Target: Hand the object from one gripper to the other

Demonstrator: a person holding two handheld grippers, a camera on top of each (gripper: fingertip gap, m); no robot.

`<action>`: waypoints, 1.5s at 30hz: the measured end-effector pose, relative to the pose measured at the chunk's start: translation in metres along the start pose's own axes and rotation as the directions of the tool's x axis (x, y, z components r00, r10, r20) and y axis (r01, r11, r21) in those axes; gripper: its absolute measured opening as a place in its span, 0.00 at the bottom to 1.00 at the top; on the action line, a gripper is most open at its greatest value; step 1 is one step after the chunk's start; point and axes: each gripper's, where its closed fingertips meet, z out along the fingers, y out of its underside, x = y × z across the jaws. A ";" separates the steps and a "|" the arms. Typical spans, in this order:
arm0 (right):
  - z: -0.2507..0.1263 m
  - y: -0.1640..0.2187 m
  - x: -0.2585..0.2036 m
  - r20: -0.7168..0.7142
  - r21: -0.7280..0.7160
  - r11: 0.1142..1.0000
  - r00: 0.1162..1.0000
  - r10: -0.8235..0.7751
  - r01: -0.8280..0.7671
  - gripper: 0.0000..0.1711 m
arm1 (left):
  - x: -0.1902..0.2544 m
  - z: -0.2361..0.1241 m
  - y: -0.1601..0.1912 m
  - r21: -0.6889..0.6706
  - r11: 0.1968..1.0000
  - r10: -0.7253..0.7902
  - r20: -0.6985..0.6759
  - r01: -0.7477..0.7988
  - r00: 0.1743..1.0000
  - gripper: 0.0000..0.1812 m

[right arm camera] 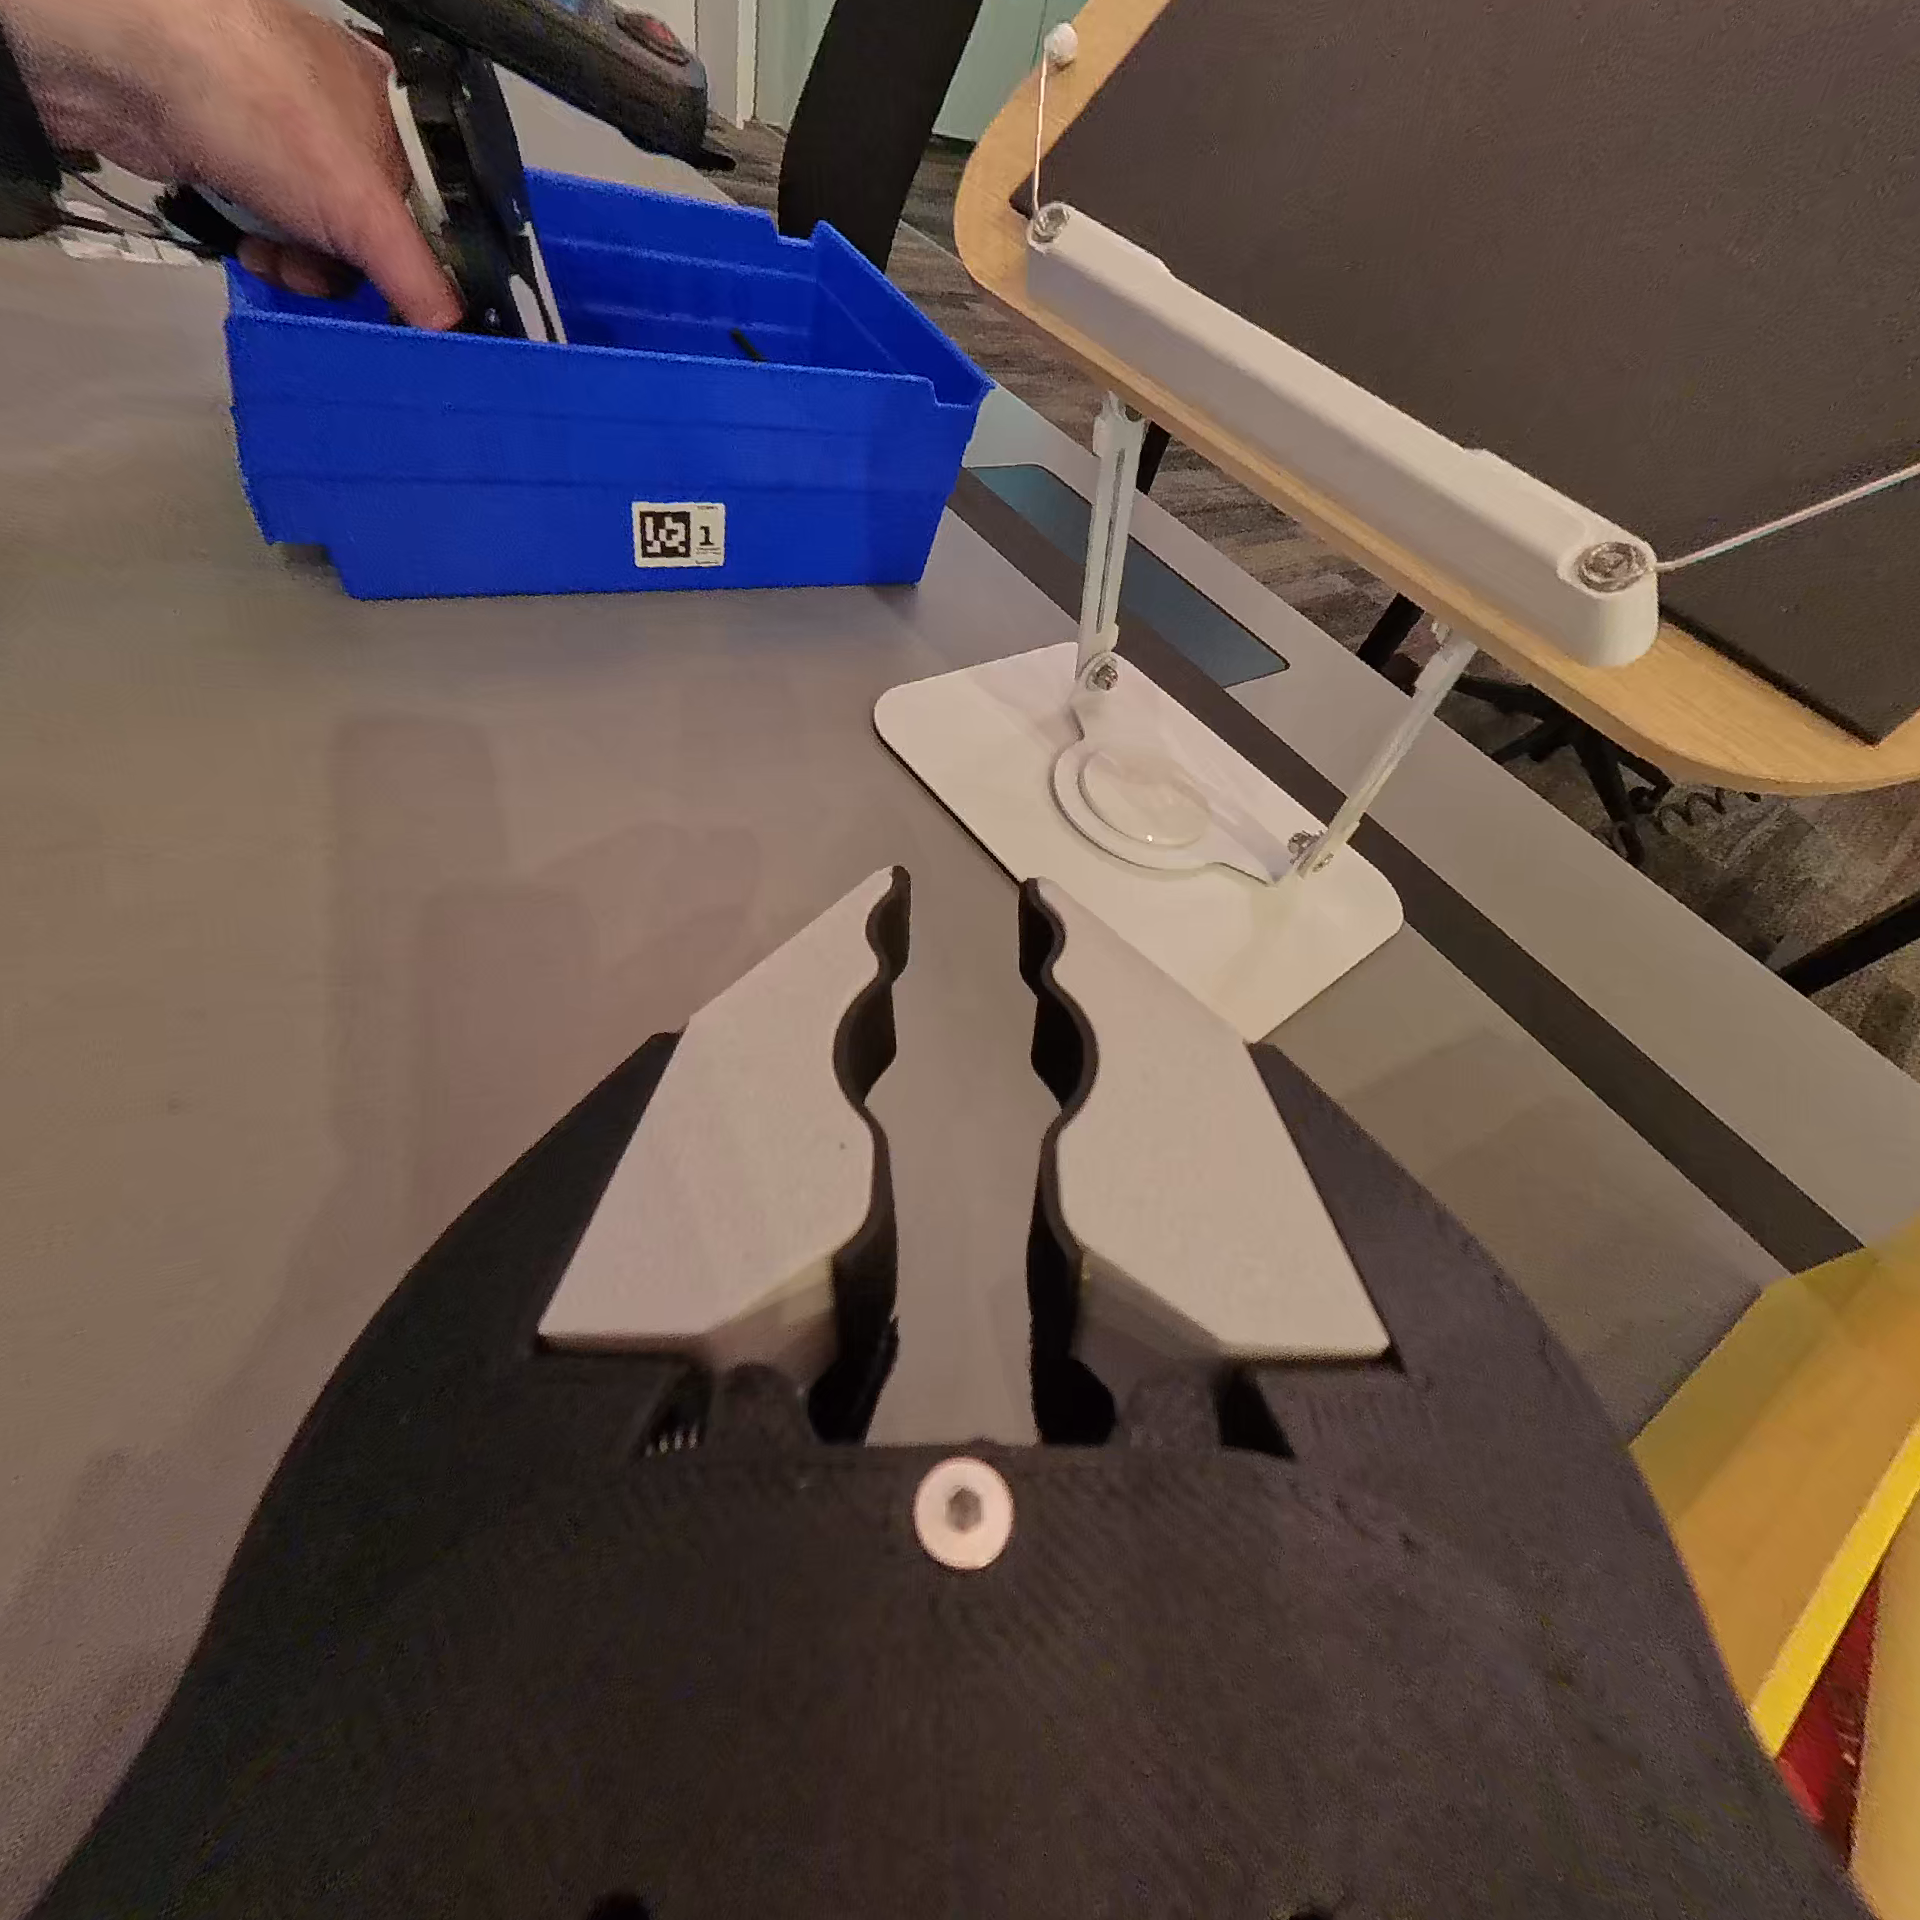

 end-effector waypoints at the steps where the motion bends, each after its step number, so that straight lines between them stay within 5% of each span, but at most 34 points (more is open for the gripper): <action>1: 0.000 -0.001 -0.001 0.005 0.004 1.000 1.000 -0.001 0.001 0.10 | 0.000 -0.005 -0.004 0.043 0.999 0.006 0.005 -0.006 1.000 0.10; 7: 0.004 -0.008 -0.011 0.047 0.014 1.000 0.999 -0.004 0.003 0.13 | -0.006 -0.065 -0.034 0.433 0.901 0.001 0.032 -0.015 0.999 0.10; 14: 0.006 -0.036 -0.032 0.133 0.108 0.994 0.991 -0.001 -0.013 0.21 | 0.005 -0.154 -0.054 0.796 0.604 0.018 -0.069 0.044 0.997 0.10; 17: 0.007 -0.058 -0.046 0.173 0.180 0.984 0.984 -0.035 0.003 0.35 | 0.033 -0.197 -0.059 0.878 0.464 0.108 -0.183 0.113 0.977 0.10; 20: 0.006 -0.087 -0.066 0.154 0.279 0.946 0.965 -0.213 0.164 0.50 | 0.065 -0.226 -0.060 0.883 0.424 0.187 -0.305 0.204 0.934 0.09; 24: 0.005 -0.126 -0.095 0.068 0.406 0.821 0.882 -0.466 0.403 0.73 | 0.124 -0.254 -0.060 0.837 0.437 0.324 -0.488 0.329 0.810 0.10; 29: 0.009 -0.158 -0.122 0.072 0.498 0.724 0.809 -0.583 0.478 0.92 | 0.198 -0.266 -0.056 0.781 0.500 0.443 -0.601 0.374 0.665 0.10; 34: 0.021 -0.159 -0.134 0.037 0.502 0.636 0.720 -0.693 0.586 0.93 | 0.245 -0.269 -0.054 0.729 0.544 0.491 -0.678 0.416 0.547 0.09; 45: 0.027 -0.143 -0.132 0.085 0.482 0.629 0.682 -0.726 0.610 0.84 | 0.280 -0.259 -0.052 0.688 0.592 0.524 -0.724 0.420 0.448 0.09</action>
